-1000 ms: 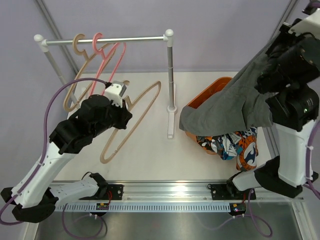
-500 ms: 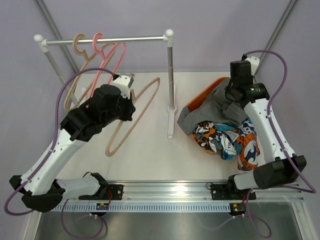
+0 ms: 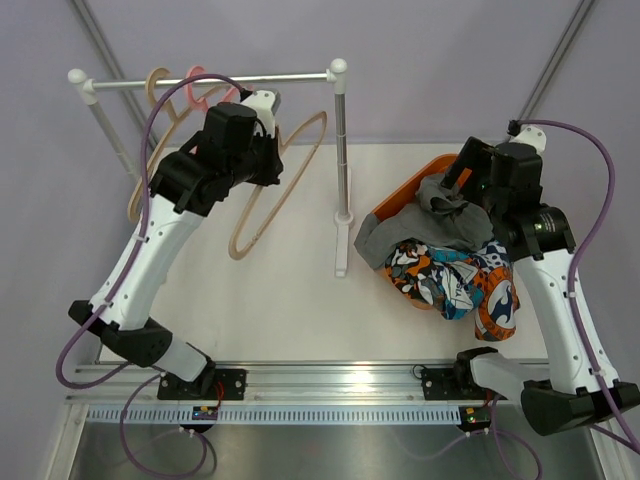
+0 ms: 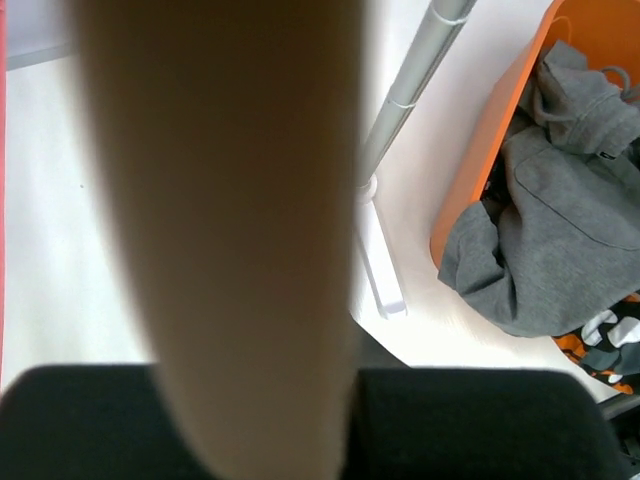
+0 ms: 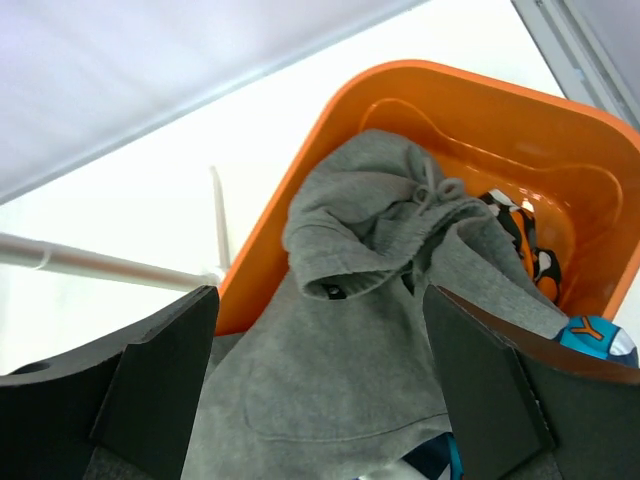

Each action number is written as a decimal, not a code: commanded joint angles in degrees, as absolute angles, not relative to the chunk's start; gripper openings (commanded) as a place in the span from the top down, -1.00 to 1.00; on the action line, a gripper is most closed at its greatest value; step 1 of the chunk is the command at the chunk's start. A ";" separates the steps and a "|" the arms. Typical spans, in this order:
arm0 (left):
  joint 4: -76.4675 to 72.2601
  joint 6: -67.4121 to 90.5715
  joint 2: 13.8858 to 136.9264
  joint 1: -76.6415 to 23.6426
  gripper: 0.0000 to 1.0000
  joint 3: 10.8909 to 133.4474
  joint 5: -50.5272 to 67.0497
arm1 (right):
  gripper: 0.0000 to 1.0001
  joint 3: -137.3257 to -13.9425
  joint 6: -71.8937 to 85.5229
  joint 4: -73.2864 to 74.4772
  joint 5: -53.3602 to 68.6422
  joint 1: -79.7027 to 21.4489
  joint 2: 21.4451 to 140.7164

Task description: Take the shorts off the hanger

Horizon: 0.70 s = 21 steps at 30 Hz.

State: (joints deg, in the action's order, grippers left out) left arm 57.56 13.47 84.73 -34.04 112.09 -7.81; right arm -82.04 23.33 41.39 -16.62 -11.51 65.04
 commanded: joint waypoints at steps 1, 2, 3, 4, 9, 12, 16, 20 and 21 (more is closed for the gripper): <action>57.48 11.60 87.00 -31.13 1.00 117.76 -4.05 | -0.84 -84.03 23.12 40.78 -12.75 -11.43 61.71; 58.26 11.43 87.79 -30.68 1.00 120.64 -3.87 | -0.84 -83.68 23.29 40.78 -12.48 -11.43 61.18; 58.27 11.25 88.41 -30.24 1.00 121.63 -3.61 | -0.84 -83.50 23.12 40.78 -12.31 -11.43 60.56; 58.18 10.90 89.11 -29.71 1.00 122.42 -3.60 | -0.84 -83.32 23.20 41.04 -11.96 -11.43 59.69; 58.18 10.55 90.52 -29.00 1.00 126.47 -3.87 | -0.85 -82.71 22.76 41.40 -11.25 -11.51 58.10; 58.89 10.55 92.37 -28.13 1.00 128.40 -3.78 | -0.84 -82.97 22.94 41.84 -10.02 -11.43 57.83; 58.89 10.72 95.09 -26.90 1.00 131.04 -3.08 | -0.84 -82.53 23.55 41.84 -7.57 -11.43 56.96; 57.75 11.25 97.64 -26.02 1.00 132.19 -3.60 | -0.84 -82.00 23.82 42.01 -6.15 -11.43 55.55; 57.40 11.42 98.52 -25.75 1.00 132.27 -2.91 | -0.83 -82.00 23.82 42.53 -6.07 -11.51 55.37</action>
State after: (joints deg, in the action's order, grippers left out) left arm 60.03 11.81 96.64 -26.55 130.04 -4.67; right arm -81.84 23.42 42.04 -8.43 -11.51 56.99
